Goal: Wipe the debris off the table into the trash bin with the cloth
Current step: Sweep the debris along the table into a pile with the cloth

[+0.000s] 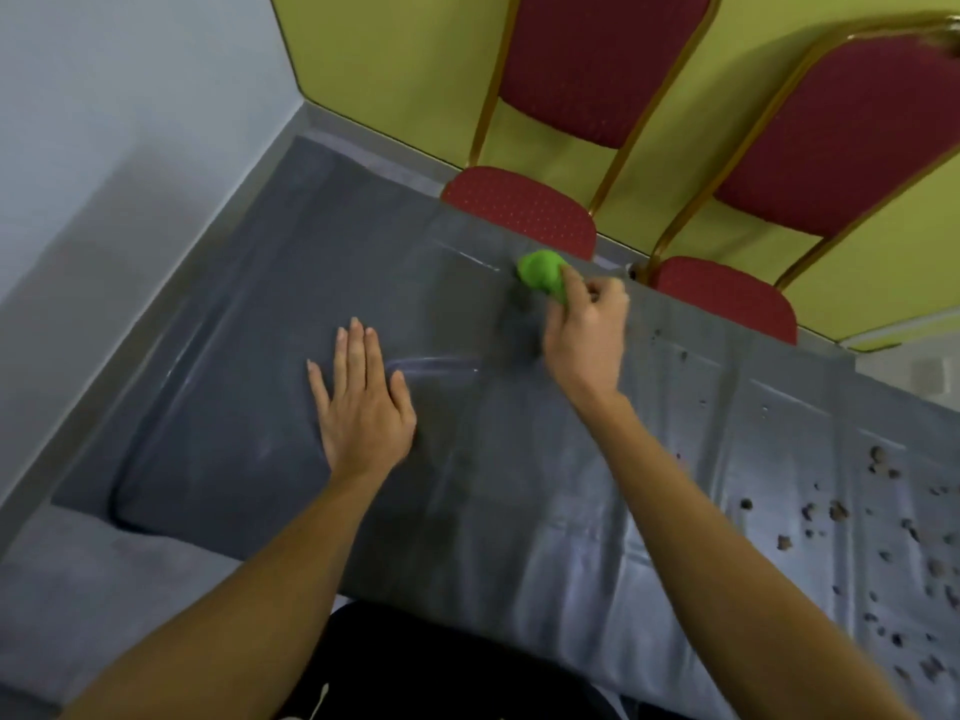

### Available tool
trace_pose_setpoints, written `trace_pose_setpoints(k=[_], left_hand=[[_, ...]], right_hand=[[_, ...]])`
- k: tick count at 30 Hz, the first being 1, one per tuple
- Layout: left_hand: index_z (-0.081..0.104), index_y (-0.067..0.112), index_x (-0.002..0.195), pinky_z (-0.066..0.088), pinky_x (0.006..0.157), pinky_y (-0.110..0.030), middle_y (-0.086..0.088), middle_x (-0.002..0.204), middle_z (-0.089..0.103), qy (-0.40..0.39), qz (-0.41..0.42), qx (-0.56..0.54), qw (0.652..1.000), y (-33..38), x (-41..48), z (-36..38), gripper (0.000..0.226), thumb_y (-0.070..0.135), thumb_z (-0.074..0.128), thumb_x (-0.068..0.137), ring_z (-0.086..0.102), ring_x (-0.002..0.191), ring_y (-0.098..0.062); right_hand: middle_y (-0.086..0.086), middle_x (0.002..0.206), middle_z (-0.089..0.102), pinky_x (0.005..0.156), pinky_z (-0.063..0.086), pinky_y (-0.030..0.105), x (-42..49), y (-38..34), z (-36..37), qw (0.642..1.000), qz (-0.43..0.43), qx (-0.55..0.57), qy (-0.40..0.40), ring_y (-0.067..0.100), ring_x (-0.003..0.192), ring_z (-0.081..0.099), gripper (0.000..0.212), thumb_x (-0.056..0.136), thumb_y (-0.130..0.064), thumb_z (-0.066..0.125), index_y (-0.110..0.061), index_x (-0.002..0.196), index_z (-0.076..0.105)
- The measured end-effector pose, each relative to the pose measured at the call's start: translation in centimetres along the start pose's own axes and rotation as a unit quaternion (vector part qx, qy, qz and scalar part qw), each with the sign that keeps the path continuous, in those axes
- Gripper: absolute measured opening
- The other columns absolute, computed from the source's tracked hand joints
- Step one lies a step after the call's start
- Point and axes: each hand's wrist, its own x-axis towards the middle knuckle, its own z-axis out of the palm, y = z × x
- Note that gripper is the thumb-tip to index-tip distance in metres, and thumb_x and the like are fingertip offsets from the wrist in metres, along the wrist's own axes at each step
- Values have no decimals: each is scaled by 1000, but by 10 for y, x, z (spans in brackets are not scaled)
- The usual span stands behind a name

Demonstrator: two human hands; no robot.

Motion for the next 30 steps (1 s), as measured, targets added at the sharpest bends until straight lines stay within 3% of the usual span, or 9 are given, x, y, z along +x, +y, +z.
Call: trace_pose_setpoints(k=[4, 8, 13, 18, 19, 21, 25, 28, 30], left_hand=[[19, 9, 155, 11, 121, -54, -6, 165, 14, 4, -3, 5, 1000, -1, -1, -1, 61, 35, 29, 101, 10, 153, -18], [18, 10, 156, 11, 121, -54, -5, 165, 14, 2, 0, 13, 1000, -2, 0, 0, 61, 35, 30, 101, 9, 153, -17], [15, 13, 157, 9, 122, -53, -1, 166, 9, -15, -3, -1, 1000, -2, 2, -1, 59, 37, 22, 103, 4, 153, -15], [8, 13, 157, 6, 123, -52, 0, 166, 2, -29, -6, 4, 1000, -1, 2, -1, 60, 38, 19, 103, -3, 153, -13], [9, 12, 157, 6, 123, -52, 0, 166, 3, -29, -4, 8, 1000, -2, 2, -1, 60, 38, 19, 103, -2, 153, -14], [11, 11, 157, 7, 123, -53, -2, 166, 5, -27, -1, 17, 1000, -2, 2, 1, 61, 37, 20, 103, 0, 153, -14], [14, 10, 156, 9, 122, -53, -3, 166, 11, -14, 1, 31, 999, -4, 1, 2, 60, 37, 18, 103, 5, 153, -15], [15, 10, 156, 9, 122, -53, -3, 166, 10, -12, 2, 30, 999, -3, 1, 2, 61, 38, 18, 102, 6, 153, -16], [15, 9, 156, 8, 122, -53, -3, 166, 9, -13, 4, 29, 999, -3, 1, 2, 61, 38, 18, 102, 4, 153, -16]], right_hand=[[17, 106, 56, 70, 46, 43, -23, -88, 59, 981, -159, 7, -111, 39, 90, 53, 45, 82, -23, 61, -18, 127, 61], [13, 100, 53, 67, 39, 41, -10, -88, 78, 959, -234, -21, -157, 35, 87, 51, 43, 84, -19, 58, -23, 127, 61], [17, 99, 52, 63, 49, 44, 51, -14, 65, 985, -119, -35, -116, 38, 86, 53, 41, 87, -14, 58, -24, 127, 61], [19, 125, 41, 90, 48, 49, 100, -9, 51, 979, 90, -65, -172, 42, 110, 51, 42, 87, -11, 51, -15, 128, 55], [17, 128, 40, 93, 48, 47, 96, -28, 53, 979, 89, -49, -177, 39, 111, 52, 42, 87, -11, 52, -16, 128, 56], [15, 131, 42, 96, 46, 42, 64, -79, 66, 980, -35, 3, -197, 35, 112, 54, 43, 89, -14, 52, -20, 132, 56], [12, 123, 44, 89, 45, 44, -3, -135, 85, 922, -247, 25, -296, 34, 115, 48, 38, 96, -33, 50, -25, 134, 52], [11, 120, 42, 82, 47, 44, 26, -113, 78, 937, -227, -4, -267, 33, 109, 49, 45, 93, -26, 52, -40, 136, 51], [10, 121, 42, 84, 49, 45, 52, -86, 71, 960, -145, -26, -238, 34, 109, 51, 49, 90, -20, 55, -43, 133, 53]])
